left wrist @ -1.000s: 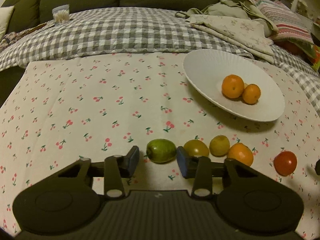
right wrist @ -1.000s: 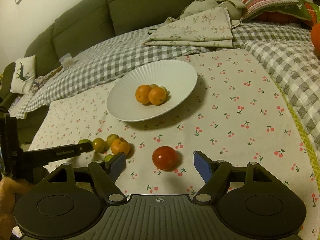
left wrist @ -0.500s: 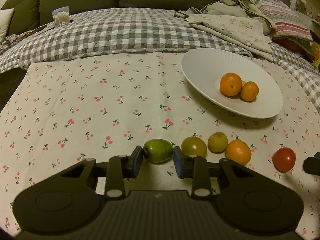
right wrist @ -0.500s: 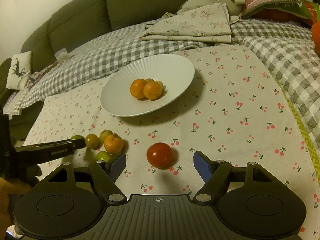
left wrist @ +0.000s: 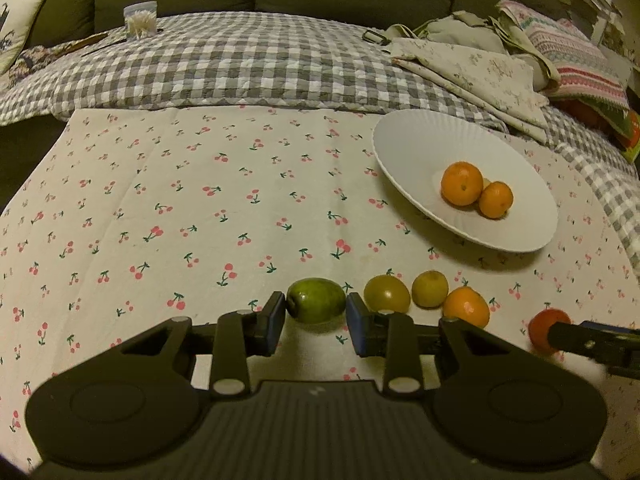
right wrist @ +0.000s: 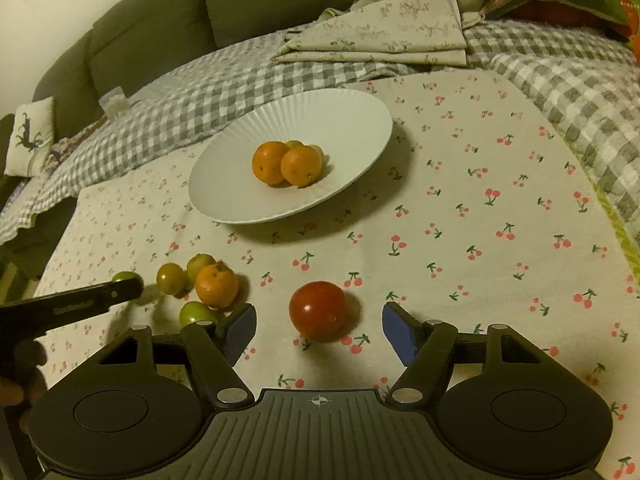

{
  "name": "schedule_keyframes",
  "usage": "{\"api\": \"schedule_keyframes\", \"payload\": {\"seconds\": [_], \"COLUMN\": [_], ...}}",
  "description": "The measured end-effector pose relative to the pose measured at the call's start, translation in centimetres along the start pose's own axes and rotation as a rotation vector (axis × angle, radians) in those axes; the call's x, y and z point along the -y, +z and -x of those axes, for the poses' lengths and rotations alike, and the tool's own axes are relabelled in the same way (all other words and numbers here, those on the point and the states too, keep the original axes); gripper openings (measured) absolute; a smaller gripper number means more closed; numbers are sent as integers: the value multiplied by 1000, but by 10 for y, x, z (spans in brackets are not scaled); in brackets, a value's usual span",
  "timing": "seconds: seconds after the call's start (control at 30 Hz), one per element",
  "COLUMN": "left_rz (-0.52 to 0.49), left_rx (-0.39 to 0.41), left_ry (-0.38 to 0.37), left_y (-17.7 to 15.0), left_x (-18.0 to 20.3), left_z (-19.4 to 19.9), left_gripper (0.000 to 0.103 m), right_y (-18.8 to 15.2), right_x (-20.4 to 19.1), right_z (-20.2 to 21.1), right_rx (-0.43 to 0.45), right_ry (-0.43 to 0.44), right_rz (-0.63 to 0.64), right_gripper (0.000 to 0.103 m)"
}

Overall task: Organize fruits
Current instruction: 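Grasp a green lime with the left tool while the right tool grasps the red tomato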

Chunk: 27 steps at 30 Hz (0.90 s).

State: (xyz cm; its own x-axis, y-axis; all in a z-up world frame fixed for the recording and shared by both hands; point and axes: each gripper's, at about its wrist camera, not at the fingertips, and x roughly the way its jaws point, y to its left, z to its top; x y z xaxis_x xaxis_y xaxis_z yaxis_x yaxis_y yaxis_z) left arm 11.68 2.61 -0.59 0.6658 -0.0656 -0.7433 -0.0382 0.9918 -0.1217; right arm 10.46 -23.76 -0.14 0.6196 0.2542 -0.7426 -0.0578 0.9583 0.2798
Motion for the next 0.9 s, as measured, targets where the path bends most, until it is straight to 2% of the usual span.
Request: {"api": "schedule_keyframes", "payload": {"seconds": [0.1,0.47,0.9], "left_rz": [14,5,0], "left_rx": [2,5,23], "left_ry": [-7,2,16], "left_y": [1,-1,-1], "left_x": [-1,2,4], "left_z": [2,2,5], "left_gripper": [32,32,32], "right_y": [2,1,1], "right_x": [-1,-5,-7], "right_z": [-7,-21,-13], "right_rx": [-6,-22,-7], "right_ry": [-4,-24,-28], "right_rz": [-3,25,28], "right_gripper": [64,35,35]}}
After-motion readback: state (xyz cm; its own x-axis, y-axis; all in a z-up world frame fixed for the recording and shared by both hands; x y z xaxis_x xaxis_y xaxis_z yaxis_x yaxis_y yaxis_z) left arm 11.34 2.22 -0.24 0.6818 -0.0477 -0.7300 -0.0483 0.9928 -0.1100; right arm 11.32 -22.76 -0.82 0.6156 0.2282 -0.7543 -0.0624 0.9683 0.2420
